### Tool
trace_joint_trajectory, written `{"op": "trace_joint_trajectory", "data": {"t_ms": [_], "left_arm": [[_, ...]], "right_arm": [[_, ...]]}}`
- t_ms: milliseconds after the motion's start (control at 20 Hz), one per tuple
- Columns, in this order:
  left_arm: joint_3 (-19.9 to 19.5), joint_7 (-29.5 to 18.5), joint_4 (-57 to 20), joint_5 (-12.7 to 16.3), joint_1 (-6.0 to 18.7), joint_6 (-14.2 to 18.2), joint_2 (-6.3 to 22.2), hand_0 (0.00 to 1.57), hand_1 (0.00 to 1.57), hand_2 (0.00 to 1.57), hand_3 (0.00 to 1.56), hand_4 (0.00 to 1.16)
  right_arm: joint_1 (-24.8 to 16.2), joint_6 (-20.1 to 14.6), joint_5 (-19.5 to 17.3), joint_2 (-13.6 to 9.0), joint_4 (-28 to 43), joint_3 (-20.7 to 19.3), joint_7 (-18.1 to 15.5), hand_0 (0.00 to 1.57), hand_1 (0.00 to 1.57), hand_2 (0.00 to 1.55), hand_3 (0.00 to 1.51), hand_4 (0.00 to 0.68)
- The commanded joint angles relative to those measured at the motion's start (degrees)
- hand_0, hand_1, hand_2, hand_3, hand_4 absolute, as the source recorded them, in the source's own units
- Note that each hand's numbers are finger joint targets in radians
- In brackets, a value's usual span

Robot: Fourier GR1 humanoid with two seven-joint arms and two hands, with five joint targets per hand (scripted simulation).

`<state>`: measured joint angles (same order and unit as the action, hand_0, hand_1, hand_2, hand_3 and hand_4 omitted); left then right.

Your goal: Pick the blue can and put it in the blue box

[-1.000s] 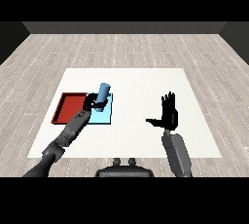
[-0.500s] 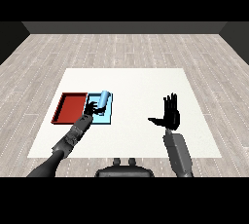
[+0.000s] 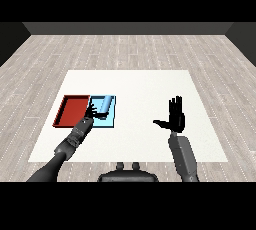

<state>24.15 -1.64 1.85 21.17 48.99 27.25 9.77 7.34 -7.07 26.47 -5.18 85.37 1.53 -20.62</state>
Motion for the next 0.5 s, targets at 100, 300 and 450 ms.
{"op": "trace_joint_trajectory", "data": {"t_ms": [100, 300, 450], "left_arm": [[0.2, 1.2, -1.8, -2.2, 0.9, 1.3, -0.2, 0.00, 0.00, 0.00, 0.00, 0.00], [-5.4, -10.2, 5.2, 2.8, 0.7, 4.4, 0.4, 0.00, 0.00, 0.00, 0.00, 0.00], [-6.4, -15.3, 6.8, 2.9, 2.1, 5.3, -0.5, 0.00, 0.00, 0.00, 0.00, 0.00]], "right_arm": [[-2.3, 1.8, 0.0, 0.3, 2.6, 0.9, -0.2, 0.00, 0.00, 0.00, 0.00, 0.000], [-2.7, -0.1, -0.9, 0.6, 5.3, 1.7, 1.5, 0.00, 0.00, 0.00, 0.00, 0.000], [-1.3, -0.2, -2.5, 0.3, 5.6, 3.0, 1.8, 0.00, 0.00, 0.00, 0.00, 0.000]]}}
